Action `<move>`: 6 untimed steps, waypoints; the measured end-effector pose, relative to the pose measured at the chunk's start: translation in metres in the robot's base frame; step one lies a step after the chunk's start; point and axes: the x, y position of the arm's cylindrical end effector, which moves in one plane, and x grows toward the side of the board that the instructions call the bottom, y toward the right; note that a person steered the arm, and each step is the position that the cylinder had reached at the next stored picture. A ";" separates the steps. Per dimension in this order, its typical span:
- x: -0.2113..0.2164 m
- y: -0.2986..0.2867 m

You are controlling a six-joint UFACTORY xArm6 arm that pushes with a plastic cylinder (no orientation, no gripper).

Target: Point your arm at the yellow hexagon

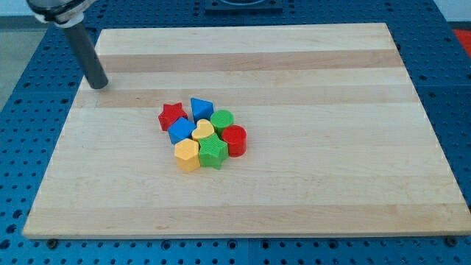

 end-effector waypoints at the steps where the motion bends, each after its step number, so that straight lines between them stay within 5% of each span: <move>1: 0.053 -0.016; 2: 0.100 -0.011; 6: 0.192 0.183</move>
